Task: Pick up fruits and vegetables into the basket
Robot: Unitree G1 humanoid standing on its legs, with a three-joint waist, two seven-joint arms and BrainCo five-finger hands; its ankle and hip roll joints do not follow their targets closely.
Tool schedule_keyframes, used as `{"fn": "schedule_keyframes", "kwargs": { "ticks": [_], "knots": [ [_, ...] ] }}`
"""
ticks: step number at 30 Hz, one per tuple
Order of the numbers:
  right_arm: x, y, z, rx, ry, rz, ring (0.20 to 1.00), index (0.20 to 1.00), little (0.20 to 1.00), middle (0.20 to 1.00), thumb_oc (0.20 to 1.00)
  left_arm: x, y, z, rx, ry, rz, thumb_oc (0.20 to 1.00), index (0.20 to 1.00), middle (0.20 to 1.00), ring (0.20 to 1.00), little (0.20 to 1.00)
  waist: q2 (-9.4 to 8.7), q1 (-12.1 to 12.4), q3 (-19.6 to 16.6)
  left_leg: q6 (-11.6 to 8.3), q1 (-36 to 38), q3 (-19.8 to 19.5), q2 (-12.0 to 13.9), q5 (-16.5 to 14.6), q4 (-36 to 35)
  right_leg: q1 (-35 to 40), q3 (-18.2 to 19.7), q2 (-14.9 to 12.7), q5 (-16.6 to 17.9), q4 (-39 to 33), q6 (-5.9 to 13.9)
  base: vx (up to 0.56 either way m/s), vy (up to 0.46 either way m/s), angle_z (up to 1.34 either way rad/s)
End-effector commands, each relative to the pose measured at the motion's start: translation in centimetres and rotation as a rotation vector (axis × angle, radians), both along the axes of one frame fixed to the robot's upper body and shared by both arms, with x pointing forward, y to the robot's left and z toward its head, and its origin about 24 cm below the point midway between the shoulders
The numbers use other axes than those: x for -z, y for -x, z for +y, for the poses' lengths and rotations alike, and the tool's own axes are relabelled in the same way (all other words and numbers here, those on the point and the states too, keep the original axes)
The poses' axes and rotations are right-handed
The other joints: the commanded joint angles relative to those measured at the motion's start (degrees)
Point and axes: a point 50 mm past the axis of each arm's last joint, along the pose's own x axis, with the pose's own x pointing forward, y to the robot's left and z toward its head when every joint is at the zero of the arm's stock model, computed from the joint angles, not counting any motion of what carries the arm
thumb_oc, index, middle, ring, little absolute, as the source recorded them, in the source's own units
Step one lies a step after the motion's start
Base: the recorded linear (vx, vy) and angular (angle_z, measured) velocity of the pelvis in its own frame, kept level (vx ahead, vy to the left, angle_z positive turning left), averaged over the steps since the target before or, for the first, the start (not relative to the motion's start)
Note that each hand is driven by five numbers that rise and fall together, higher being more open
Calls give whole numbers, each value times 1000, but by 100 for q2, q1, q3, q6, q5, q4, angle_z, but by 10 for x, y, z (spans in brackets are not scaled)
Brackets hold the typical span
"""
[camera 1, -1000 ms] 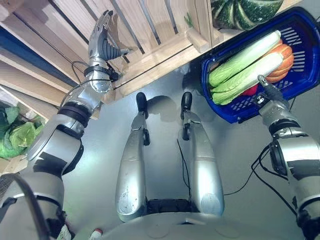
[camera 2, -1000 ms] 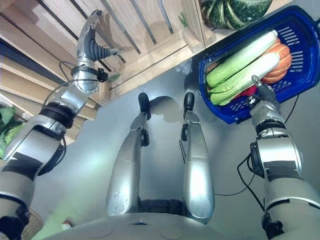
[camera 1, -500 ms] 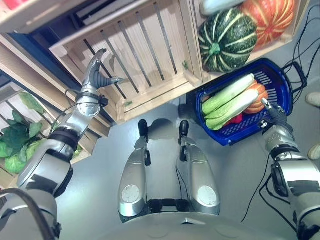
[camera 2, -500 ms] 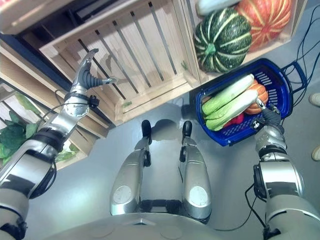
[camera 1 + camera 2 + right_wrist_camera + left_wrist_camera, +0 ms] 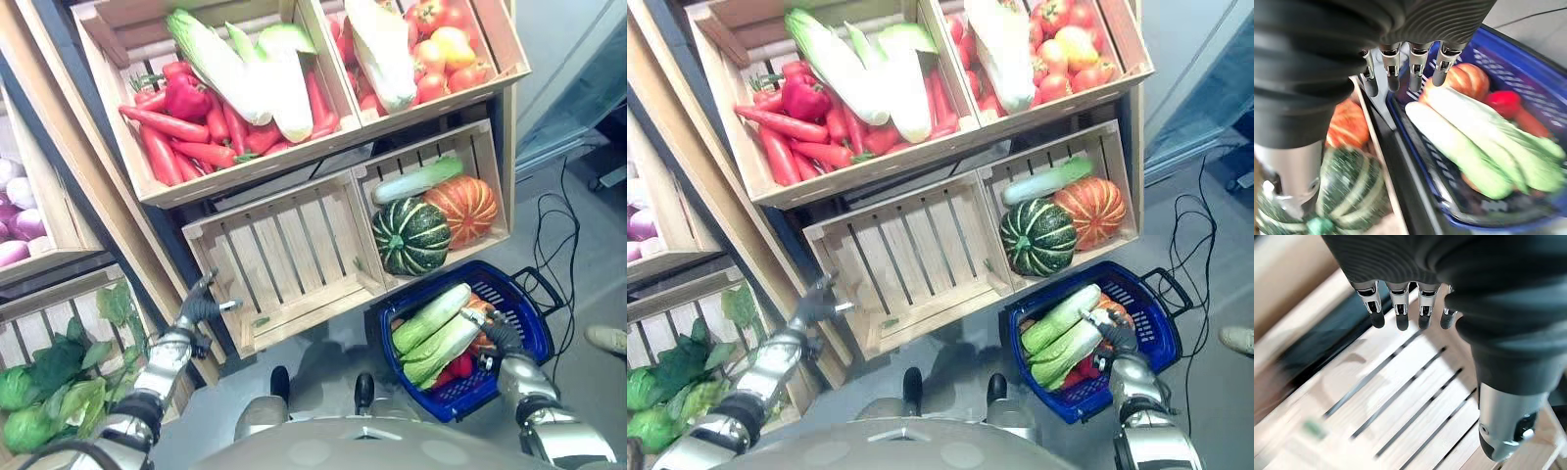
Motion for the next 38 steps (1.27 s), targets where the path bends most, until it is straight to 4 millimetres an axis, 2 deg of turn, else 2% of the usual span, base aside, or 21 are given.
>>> {"fn": "schedule_keyframes", "kwargs": {
  "ticks": [1,9,14,18,20,22,26,38],
  "knots": [
    [14,14,17,-58,-27,83,1000,1000,1000,1000,1000,8,8,10,-66,65,44,1000,1000,1000,1000,1000,-225,159,-280,148,11,154,-114,-487,161,-120,-26,-269,-108,372,321,64,10,4],
    [45,57,47,-109,-96,343,1000,1000,1000,1000,1000,45,57,-1,-104,163,289,1000,1000,1000,1000,1000,-190,195,-367,165,198,135,-126,-531,59,102,-150,-285,-117,238,328,32,12,2],
    [54,79,55,-109,-107,471,1000,1000,1000,1000,1000,61,89,-2,-175,186,440,1000,1000,1000,1000,1000,-155,189,-389,168,248,123,-132,-545,13,156,-190,-299,-114,182,341,5,2,1],
    [57,88,60,-133,-115,531,1000,1000,1000,1000,1000,70,110,-1,-242,164,585,1000,1000,1000,1000,1000,-144,191,-387,169,263,107,-144,-556,13,180,-213,-309,-104,152,343,11,7,2],
    [59,93,65,-156,-131,574,1000,1000,1000,1000,1000,77,134,-2,-292,190,765,1000,1000,1000,1000,1000,-130,175,-398,177,296,108,-158,-576,13,197,-203,-317,-110,151,337,49,29,0],
    [61,96,68,-167,-157,600,1000,1000,1000,1000,1000,79,144,-4,-313,213,823,1000,1000,1000,1000,1000,-111,160,-408,184,305,112,-162,-578,13,202,-200,-324,-105,153,337,39,31,0],
    [61,97,71,-198,-173,613,1000,1000,1000,1000,1000,80,148,-6,-339,257,862,1000,1000,1000,1000,1000,-81,133,-436,194,355,105,-178,-620,13,246,-192,-335,-107,120,340,40,36,0],
    [61,93,71,-221,-193,620,1000,1000,1000,1000,1000,80,137,-12,-325,319,853,1000,1000,1000,1000,1000,-78,122,-428,190,379,102,-177,-623,13,246,-164,-354,-90,122,348,0,0,0]
  ]
}}
